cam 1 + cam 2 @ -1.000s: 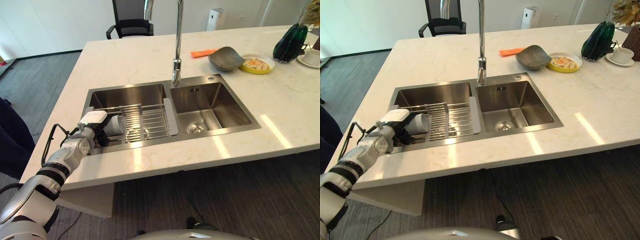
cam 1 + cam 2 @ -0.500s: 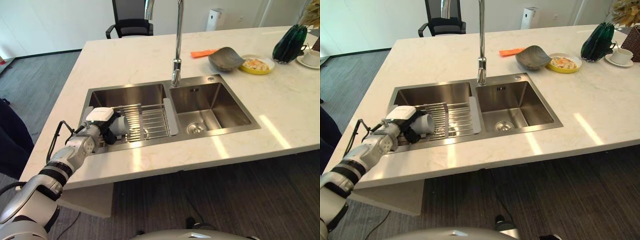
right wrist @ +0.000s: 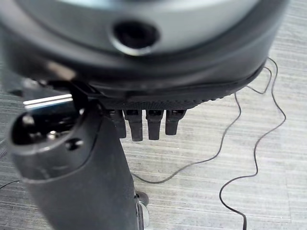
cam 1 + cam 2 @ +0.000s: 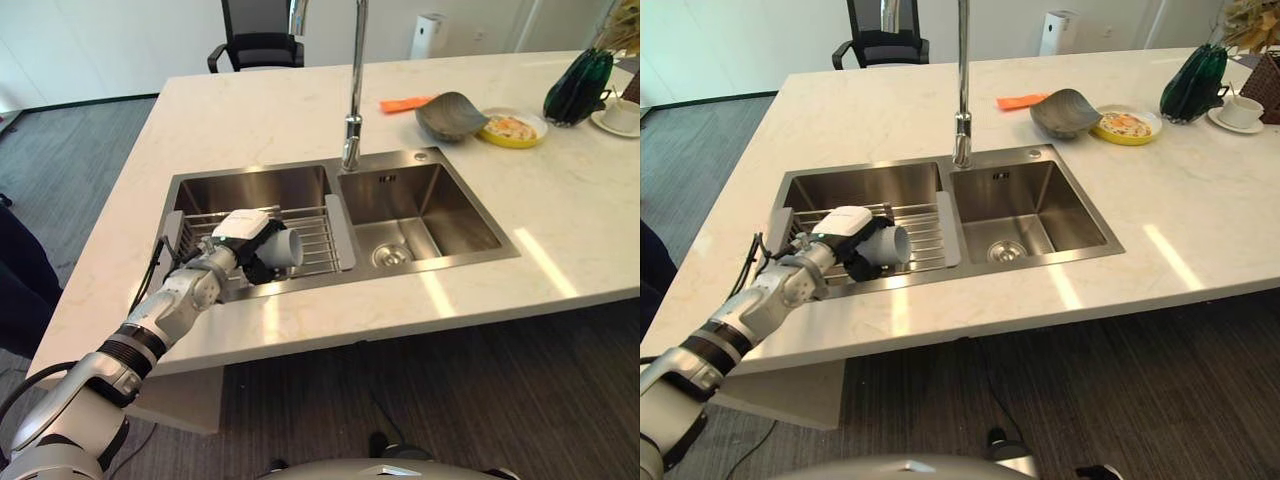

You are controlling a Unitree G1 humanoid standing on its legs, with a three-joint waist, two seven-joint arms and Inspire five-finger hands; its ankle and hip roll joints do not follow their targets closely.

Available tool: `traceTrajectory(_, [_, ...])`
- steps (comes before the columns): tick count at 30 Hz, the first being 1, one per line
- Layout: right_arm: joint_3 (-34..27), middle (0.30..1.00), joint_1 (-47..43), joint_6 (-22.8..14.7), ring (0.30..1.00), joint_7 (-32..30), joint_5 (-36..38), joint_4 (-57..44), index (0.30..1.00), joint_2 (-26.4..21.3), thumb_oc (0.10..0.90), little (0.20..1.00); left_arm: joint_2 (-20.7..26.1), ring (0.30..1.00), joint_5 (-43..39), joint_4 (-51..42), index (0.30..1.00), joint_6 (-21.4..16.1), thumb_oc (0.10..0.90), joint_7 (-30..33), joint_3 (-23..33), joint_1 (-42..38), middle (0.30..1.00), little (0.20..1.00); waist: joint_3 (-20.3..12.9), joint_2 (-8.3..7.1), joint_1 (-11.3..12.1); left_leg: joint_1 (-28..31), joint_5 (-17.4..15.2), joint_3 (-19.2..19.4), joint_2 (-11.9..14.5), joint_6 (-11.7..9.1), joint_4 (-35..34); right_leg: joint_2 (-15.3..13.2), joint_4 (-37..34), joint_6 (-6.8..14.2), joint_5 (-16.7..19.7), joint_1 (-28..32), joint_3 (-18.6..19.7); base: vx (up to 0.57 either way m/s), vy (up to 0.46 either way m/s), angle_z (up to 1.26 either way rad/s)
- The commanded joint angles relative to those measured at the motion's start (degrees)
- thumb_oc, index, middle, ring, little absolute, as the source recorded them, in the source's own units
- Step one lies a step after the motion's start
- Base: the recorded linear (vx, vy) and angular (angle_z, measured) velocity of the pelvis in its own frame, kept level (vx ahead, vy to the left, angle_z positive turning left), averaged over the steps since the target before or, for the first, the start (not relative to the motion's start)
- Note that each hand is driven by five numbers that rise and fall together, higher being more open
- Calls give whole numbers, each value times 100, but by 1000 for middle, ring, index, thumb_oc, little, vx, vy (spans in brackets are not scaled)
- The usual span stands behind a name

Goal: Place the dishes in the dishwasher.

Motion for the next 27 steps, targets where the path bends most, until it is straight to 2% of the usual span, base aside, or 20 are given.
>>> traceTrajectory(1, [111,900,-281,33,900,-131,-79,251,900,-108,800,900,-55,300,-139,-483,300,-270,400,92,149,-753,300,300,-4,-61,-22,122,-493,6,-46,-77,62,-487,101,619,-585,124,-315,0,0,0])
traceTrajectory(3, [120,900,-285,41,900,-122,-90,263,900,-97,800,900,-106,300,-80,-410,300,-245,400,62,125,-751,300,300,-5,-60,-29,126,-495,14,-46,-76,62,-486,101,619,-581,120,-310,0,0,0])
traceTrajectory(4, [121,900,-289,44,900,-117,-89,266,900,-97,800,900,-136,382,-61,-348,382,-227,455,53,108,-759,382,382,-5,-57,-35,128,-496,17,-47,-75,62,-484,101,619,-583,121,-311,0,0,0])
traceTrajectory(6, [113,900,-286,54,900,-123,-97,277,900,-96,800,900,-155,669,-22,-282,669,-197,646,22,100,-755,669,669,-2,-57,-41,131,-497,32,-47,-75,62,-481,101,617,-587,126,-305,0,0,0])
traceTrajectory(7, [109,900,-286,60,900,-118,-101,284,900,-93,800,900,-178,900,-23,-268,900,-177,800,12,128,-749,900,900,-1,-52,-42,133,-499,38,-44,-77,62,-479,101,615,-594,128,-304,0,0,0])
traceTrajectory(20, [109,900,-245,91,900,-103,-58,293,900,-21,800,900,-322,900,-327,-635,900,-137,800,165,439,-654,900,900,-7,-68,-11,118,-501,-6,-56,-62,62,-482,101,600,-600,144,-351,0,0,0])
traceTrajectory(27, [123,900,-222,88,900,-84,-50,275,900,-17,800,900,156,900,-381,-1226,900,-193,800,323,771,-815,900,900,-21,-69,55,112,-517,-55,-76,-60,62,-503,101,615,-603,166,-383,0,0,0])
